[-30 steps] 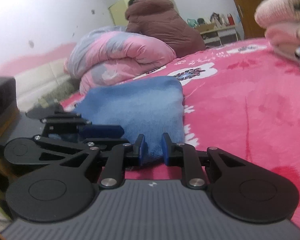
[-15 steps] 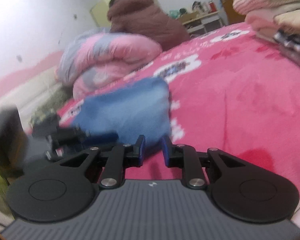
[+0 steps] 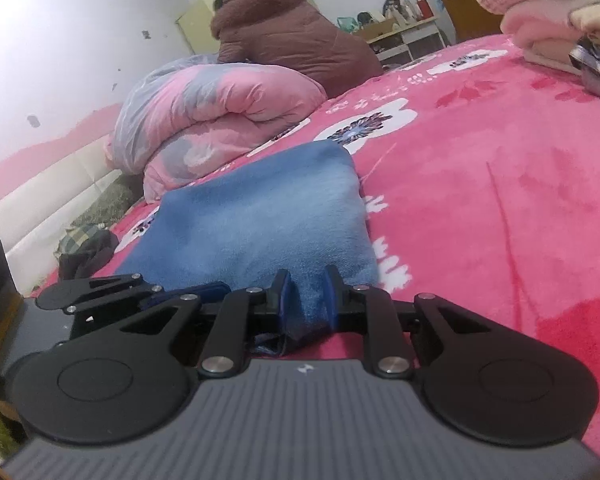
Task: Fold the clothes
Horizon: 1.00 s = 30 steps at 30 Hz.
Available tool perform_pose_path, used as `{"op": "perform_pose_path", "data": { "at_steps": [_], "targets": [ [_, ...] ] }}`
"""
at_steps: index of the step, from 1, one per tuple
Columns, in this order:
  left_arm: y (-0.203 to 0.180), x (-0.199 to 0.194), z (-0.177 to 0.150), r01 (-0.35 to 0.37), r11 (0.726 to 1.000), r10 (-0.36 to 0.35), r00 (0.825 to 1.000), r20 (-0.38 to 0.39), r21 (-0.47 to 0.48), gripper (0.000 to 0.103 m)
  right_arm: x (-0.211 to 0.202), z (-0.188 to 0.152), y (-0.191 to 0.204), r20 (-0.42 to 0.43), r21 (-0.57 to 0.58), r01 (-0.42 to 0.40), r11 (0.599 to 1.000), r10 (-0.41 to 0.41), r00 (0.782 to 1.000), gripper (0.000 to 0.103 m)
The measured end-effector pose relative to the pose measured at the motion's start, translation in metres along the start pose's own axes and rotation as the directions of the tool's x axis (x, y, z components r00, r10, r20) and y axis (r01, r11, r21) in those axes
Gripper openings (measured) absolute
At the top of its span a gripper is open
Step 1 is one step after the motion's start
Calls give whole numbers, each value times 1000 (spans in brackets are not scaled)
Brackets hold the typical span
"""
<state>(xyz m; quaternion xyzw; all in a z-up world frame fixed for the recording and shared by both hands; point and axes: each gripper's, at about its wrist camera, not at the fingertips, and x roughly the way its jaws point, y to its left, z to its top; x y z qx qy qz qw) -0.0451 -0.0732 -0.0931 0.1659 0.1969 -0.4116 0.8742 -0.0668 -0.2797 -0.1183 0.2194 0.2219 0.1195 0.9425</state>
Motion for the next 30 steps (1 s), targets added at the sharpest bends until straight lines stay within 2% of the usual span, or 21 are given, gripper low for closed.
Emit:
{"op": "perform_pose_path", "data": {
  "at_steps": [8,10,13,14,16,18,22,25,26,30],
  "targets": [
    [-3,-2,0,-16,1000,16,1000,7,-3,41,-2,5,7,-20,-25,23,999,-23,1000,17],
    [-3,-3,0,-19,1000,19,1000,5,1,41,-9,12,13,-6,-48,28,998,-28,1000,18],
    [-3,-6,1,-20,1000,20,1000,2,-9,41,-24,18,17,62,-82,20,996,-15,998,19],
    [-2,-8,1,-20,1000,20,1000,1,-13,41,-23,17,16,49,-88,20,996,-16,999,19],
    [1,-14,1,-27,999,26,1000,-4,-38,40,-7,3,8,-39,-86,49,995,-52,998,18],
    [3,-26,3,-45,997,45,999,1,-60,39,-6,-8,4,0,-96,41,995,-42,999,18],
    [10,-50,3,-93,993,96,995,40,-74,40,-5,-3,8,-16,-113,51,992,-53,998,18],
    [17,-46,-1,-170,983,170,985,-10,-63,36,-5,-5,10,-13,-131,57,990,-59,998,18],
    [19,-44,-2,-180,982,179,984,-18,-63,31,-5,-5,10,-11,-137,59,989,-61,998,18],
    [17,-44,-2,-192,981,191,981,-17,-35,31,-5,-7,20,-10,-211,86,974,-90,996,18]
  ]
}}
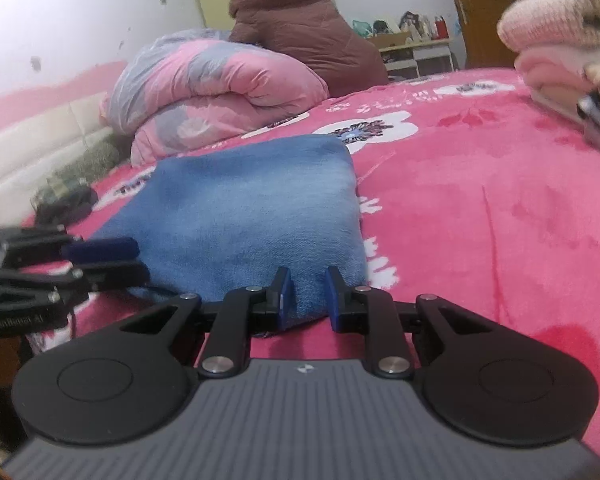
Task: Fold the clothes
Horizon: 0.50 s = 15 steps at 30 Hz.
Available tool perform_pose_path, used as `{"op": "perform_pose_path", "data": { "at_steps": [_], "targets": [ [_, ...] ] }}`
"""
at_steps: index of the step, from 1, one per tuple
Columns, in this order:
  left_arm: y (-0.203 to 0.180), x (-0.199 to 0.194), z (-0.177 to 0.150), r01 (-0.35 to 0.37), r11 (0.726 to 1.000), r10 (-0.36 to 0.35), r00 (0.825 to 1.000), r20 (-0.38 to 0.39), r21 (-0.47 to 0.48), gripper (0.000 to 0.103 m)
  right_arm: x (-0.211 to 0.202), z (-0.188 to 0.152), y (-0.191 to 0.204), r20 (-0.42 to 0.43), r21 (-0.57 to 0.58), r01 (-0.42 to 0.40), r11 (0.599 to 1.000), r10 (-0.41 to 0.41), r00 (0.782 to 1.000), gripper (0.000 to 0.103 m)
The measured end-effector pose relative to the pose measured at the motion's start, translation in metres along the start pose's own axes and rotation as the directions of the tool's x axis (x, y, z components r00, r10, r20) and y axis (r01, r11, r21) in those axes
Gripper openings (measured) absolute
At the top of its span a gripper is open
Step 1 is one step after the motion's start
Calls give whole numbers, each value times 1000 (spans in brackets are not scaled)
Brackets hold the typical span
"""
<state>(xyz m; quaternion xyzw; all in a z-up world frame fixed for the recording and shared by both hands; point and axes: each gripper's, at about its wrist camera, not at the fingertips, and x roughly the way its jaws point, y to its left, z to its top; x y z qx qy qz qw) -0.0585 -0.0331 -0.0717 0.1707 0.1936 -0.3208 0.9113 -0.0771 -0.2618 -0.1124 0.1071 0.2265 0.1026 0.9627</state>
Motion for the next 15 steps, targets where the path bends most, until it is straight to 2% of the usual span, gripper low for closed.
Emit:
{"op": "perform_pose_path", "data": {
  "at_steps": [4,8,11,15],
  "targets": [
    [-4,0,0,-22,998,22,1000,-5,53,31,-6,11,12,-4,-90,33,995,-34,999,19],
    [-1,-2,-1,-14,999,14,1000,-2,37,31,-23,23,18,35,-114,22,993,-18,999,19],
    [-1,-3,-2,-9,1000,9,1000,0,28,31,-2,6,18,-61,-120,35,992,-42,997,19],
    [5,-5,-2,5,1000,-5,1000,6,-11,31,-1,2,20,-44,-142,48,989,-55,998,19]
  ]
}}
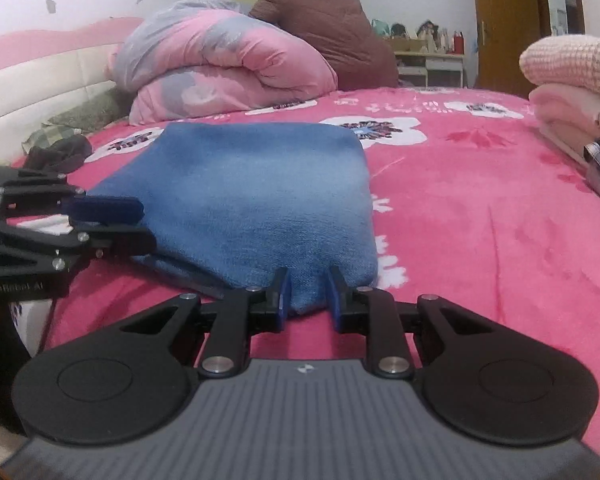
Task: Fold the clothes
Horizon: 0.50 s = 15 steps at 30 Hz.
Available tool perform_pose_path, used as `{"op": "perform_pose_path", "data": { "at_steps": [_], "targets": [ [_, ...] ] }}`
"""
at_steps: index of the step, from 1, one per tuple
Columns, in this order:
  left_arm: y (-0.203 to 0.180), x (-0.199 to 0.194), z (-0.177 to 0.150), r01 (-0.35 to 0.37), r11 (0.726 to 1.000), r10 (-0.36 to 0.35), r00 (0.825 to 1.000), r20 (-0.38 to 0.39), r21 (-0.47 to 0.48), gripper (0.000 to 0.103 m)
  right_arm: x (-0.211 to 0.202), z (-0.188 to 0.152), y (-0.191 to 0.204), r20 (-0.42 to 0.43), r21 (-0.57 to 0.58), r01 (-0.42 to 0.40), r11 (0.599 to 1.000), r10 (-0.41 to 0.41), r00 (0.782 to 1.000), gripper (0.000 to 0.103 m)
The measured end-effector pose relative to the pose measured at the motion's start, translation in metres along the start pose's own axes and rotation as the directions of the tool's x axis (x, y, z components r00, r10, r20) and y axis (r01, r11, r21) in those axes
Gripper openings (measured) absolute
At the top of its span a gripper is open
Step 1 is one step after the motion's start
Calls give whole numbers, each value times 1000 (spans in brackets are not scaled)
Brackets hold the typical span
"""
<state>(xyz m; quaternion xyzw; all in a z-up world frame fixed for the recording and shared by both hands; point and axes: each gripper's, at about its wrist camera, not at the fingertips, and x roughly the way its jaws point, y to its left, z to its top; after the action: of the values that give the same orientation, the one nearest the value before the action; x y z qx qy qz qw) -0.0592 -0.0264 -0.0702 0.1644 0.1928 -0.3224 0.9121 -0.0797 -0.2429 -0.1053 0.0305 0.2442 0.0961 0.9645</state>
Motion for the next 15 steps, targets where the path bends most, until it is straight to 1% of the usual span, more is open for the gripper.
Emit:
{"op": "perform_pose_path", "data": {
  "at_steps": [2,4,5,7,8,10,11,12,13,14,15],
  "targets": [
    [5,-4,3,12,999,-12,1000,9,-44,31,0,2,0,-9,-3,-1,1000,1,1000,19],
    [11,-13,10,24,995,-19,998,55,-94,32,1,3,0,-15,-16,-2,1000,2,1000,19],
    [15,-15,15,26,994,-18,997,78,-106,33,1,4,0,-19,-17,-3,1000,3,1000,19],
    [20,-15,26,6,994,6,994,111,-109,37,2,4,0,-22,-15,-4,1000,4,1000,19],
    [22,-11,32,-29,995,40,993,115,-95,37,2,2,0,-19,-11,-5,1000,5,1000,19],
    [32,6,39,-107,990,115,989,88,-92,38,2,1,-1,-17,-2,-9,1000,9,1000,19],
    [39,17,40,-135,985,142,988,57,-108,38,2,2,-1,-17,4,-10,1000,10,1000,19],
    [51,32,36,-162,977,163,987,-5,-142,38,2,1,-1,-17,9,-9,1000,10,1000,19],
    [62,48,26,-186,966,174,982,-80,-178,37,2,1,-1,-16,15,-9,1000,9,1000,19],
    [69,54,19,-186,961,167,980,-110,-206,37,2,0,-2,-14,20,-9,1000,9,1000,20],
    [72,52,17,-173,958,154,983,-100,-227,37,1,-1,-2,-13,30,-13,999,13,1000,20]
  ]
}}
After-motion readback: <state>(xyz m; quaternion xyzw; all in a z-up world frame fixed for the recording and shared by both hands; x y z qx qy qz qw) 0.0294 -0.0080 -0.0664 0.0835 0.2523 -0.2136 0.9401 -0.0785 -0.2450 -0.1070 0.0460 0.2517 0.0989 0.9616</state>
